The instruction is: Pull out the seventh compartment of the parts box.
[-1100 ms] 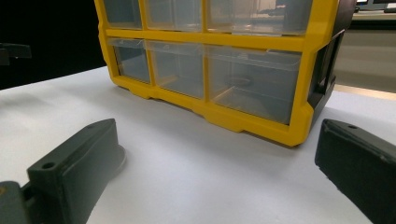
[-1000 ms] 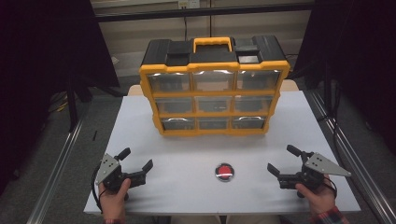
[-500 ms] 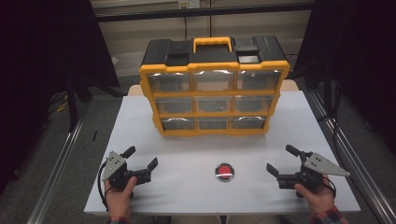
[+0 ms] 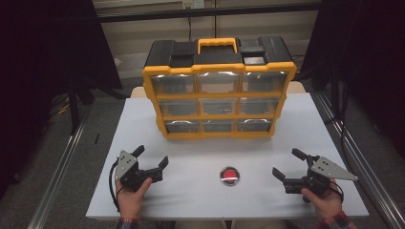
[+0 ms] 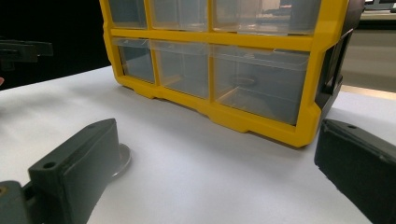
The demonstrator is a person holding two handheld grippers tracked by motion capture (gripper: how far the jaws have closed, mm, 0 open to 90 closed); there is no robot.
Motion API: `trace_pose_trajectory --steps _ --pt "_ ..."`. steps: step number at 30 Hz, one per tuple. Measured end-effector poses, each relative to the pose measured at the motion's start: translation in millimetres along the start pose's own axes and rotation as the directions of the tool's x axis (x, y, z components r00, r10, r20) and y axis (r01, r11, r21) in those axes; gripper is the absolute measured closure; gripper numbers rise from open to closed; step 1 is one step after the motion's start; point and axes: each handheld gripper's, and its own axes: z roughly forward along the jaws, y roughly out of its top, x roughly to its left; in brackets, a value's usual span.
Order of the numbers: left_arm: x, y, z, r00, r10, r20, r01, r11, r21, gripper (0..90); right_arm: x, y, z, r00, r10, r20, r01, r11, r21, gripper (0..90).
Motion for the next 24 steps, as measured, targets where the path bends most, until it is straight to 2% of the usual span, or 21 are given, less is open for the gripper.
trace_pose_trajectory --steps 1,4,5,6,8,10,13,16,18,19,20,24 --pt "-0.3 0.1 1.0 1.0000 -0.004 0.009 0.004 1.0000 -0.002 1.7 0.2 0.1 -0.2 1.0000 0.003 -0.001 -0.003 1.000 0.000 0.0" --pt "-1.7 1.4 3.5 0.9999 0.003 -0.013 -0.003 1.0000 -0.002 1.7 0.4 0.2 -0.7 1.0000 0.002 -0.001 -0.002 1.000 -0.002 0.1" --pt "-2.6 1.4 4.7 0.9999 -0.006 -0.013 0.005 0.9999 -0.011 1.7 0.4 0.2 -0.6 1.0000 0.001 -0.001 -0.001 1.000 -0.001 0.1" --pt "-3.2 1.6 5.2 0.9996 -0.002 -0.029 0.002 1.0000 -0.005 1.7 0.4 0.2 -0.6 1.0000 0.000 -0.002 0.000 1.000 -0.001 0.1" --pt "-4.7 1.6 7.7 0.9995 -0.017 -0.026 0.016 0.9997 -0.016 1.7 0.4 0.2 -0.6 1.0000 0.002 -0.001 -0.002 1.000 -0.002 0.1" --pt "-5.2 1.9 8.2 0.9992 -0.001 -0.041 0.001 1.0000 -0.007 1.7 0.4 0.2 -0.5 1.0000 0.001 0.000 -0.001 1.000 -0.001 0.1" --pt "-7.2 2.3 10.1 0.9987 -0.011 -0.051 0.010 0.9998 -0.018 1.6 0.5 0.1 -0.3 1.0000 -0.002 0.002 0.002 1.000 0.000 0.2" --pt "-9.5 2.2 11.5 0.9976 -0.002 -0.070 0.001 1.0000 -0.009 1.6 0.4 0.2 -0.2 1.0000 -0.006 0.004 0.006 1.000 -0.002 0.2" --pt "-10.3 2.0 13.0 0.9977 0.002 -0.068 -0.003 1.0000 -0.008 1.6 0.4 0.2 -0.2 1.0000 -0.007 0.005 0.007 1.000 -0.001 0.3" --pt "-11.9 1.6 14.7 0.9973 -0.023 -0.070 0.021 0.9995 -0.025 1.6 0.5 0.2 -0.2 1.0000 -0.006 0.006 0.006 1.000 -0.001 0.3" --pt "-11.6 1.9 14.9 0.9971 0.006 -0.076 -0.007 0.9999 -0.016 1.6 0.5 0.2 -0.3 1.0000 -0.006 0.005 0.006 1.000 -0.002 0.3" --pt "-15.8 1.7 17.6 0.9965 -0.003 -0.084 0.001 0.9999 -0.017 1.6 0.7 0.2 -0.3 1.0000 -0.007 0.006 0.007 1.000 -0.002 0.4"
